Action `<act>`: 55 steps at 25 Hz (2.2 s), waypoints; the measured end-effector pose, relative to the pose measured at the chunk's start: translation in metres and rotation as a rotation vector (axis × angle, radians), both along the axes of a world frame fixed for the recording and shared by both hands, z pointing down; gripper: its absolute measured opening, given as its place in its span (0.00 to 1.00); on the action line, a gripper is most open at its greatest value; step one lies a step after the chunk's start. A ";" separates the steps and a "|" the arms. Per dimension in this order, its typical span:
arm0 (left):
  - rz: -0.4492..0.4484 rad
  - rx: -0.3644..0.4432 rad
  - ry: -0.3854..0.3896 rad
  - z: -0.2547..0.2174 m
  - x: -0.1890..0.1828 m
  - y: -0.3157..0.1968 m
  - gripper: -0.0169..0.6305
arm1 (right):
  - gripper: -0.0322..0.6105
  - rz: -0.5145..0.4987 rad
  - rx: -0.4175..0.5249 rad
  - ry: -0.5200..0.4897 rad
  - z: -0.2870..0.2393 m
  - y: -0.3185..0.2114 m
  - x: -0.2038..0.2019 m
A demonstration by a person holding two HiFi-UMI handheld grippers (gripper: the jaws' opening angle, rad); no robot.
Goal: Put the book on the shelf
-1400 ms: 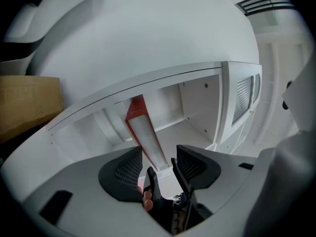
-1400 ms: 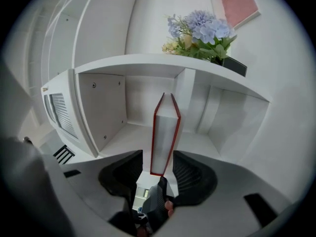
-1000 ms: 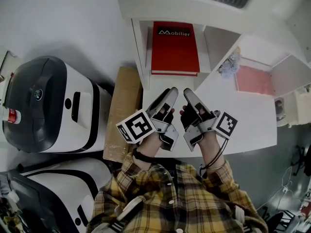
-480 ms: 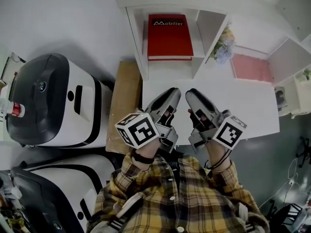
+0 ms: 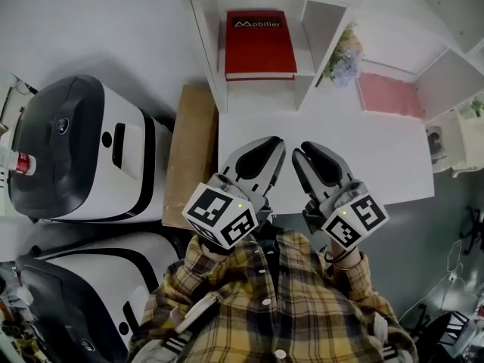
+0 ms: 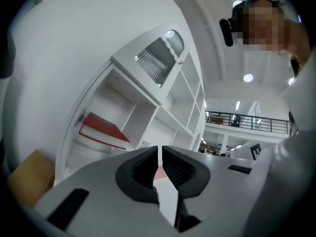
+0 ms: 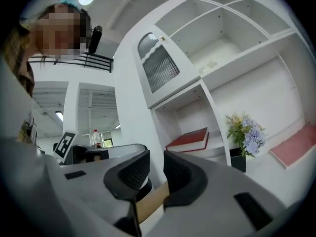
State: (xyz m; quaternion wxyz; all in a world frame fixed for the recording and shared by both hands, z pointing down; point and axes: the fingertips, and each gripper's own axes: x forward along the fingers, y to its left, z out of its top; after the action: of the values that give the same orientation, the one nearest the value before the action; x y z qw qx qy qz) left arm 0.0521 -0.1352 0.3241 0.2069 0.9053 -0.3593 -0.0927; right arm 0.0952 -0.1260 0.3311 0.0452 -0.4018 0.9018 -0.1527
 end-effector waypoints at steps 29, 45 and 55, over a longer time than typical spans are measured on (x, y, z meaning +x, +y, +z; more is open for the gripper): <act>-0.034 0.141 -0.261 0.022 -0.020 0.030 0.05 | 0.08 0.026 0.084 0.194 0.018 0.019 -0.026; -0.036 0.147 -0.256 0.020 -0.021 0.025 0.05 | 0.08 0.003 0.082 0.197 0.019 0.015 -0.032; -0.043 0.152 -0.246 0.019 -0.024 0.018 0.05 | 0.08 -0.013 0.077 0.191 0.019 0.011 -0.032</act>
State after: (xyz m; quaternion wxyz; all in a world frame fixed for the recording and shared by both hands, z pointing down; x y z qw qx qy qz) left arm 0.0278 -0.1168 0.3427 0.0901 0.9149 -0.3934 -0.0122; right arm 0.0630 -0.1146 0.3502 -0.0266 -0.4067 0.9098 -0.0791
